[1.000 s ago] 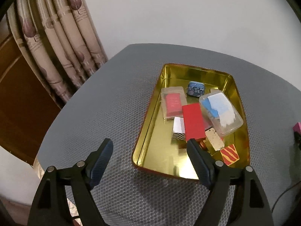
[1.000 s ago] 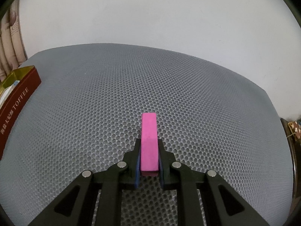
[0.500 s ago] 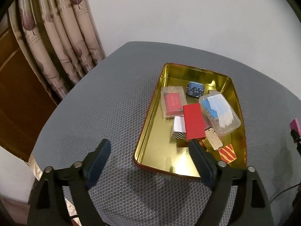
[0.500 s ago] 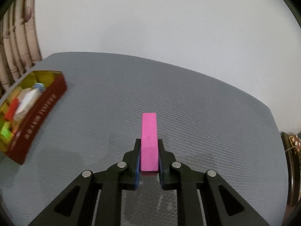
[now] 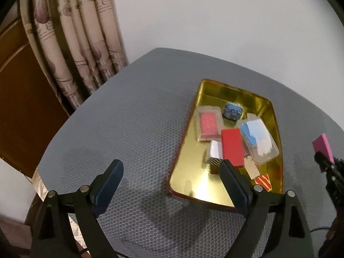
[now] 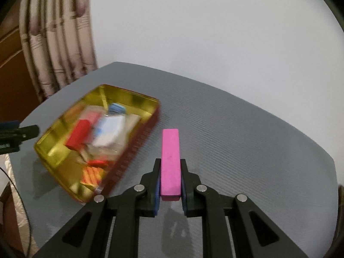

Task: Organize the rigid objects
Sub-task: 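Carry the pink block into the tin with the right gripper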

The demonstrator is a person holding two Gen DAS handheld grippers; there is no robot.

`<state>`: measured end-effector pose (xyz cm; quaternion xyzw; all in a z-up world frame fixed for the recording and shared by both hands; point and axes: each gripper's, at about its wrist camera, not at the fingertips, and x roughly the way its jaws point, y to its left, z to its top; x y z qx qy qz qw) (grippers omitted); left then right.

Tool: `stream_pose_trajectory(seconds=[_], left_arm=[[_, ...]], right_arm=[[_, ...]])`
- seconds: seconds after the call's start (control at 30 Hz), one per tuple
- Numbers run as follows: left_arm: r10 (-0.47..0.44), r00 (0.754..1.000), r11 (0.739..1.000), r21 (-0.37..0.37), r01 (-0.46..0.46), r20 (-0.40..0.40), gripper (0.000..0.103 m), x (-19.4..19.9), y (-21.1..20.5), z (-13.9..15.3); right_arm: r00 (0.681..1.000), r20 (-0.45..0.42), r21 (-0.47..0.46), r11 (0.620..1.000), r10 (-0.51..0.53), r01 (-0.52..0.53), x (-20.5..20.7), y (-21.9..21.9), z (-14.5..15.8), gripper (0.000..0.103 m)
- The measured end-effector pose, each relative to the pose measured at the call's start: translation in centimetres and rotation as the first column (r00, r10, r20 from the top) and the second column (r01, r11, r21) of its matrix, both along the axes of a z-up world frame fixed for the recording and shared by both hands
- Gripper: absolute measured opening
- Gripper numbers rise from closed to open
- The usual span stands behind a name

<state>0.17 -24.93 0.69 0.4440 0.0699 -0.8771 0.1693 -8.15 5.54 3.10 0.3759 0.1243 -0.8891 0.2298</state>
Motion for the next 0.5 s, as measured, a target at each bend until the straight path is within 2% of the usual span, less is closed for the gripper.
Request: stream_pose_trajectory(seconds=[0.1,0.27,0.43,0.5], left_arm=[[0.036,0.999,0.999,0.014,-0.035,-0.011,0.090,0.4,-1.1,0.2],[0.081,0.997,0.997,-0.018,-0.081,-0.019,0.090,0.4,-2.4,0.6],[0.107,0.994,0.993,-0.054,-0.109,-0.028,0.091,0.4,-3.4,0.8],[0.115,0.993,0.992,-0.048,-0.116,-0.027,0.091,0.7,-3.7,0.8]], right_arm=[[0.999,0.014,-0.009,0.999,0.039,-0.038,0.2,-2.3,0.7,0.015],[0.995,0.034,-0.012,0.996,0.090,-0.090,0.2,-6.2,1.4,0.015],[0.993,0.052,-0.008,0.994,0.108,-0.107,-0.3,-8.8,0.3,0.015],[0.992,0.063,-0.006,0.994,0.110,-0.110,-0.7,-9.9,-0.4,0.015]])
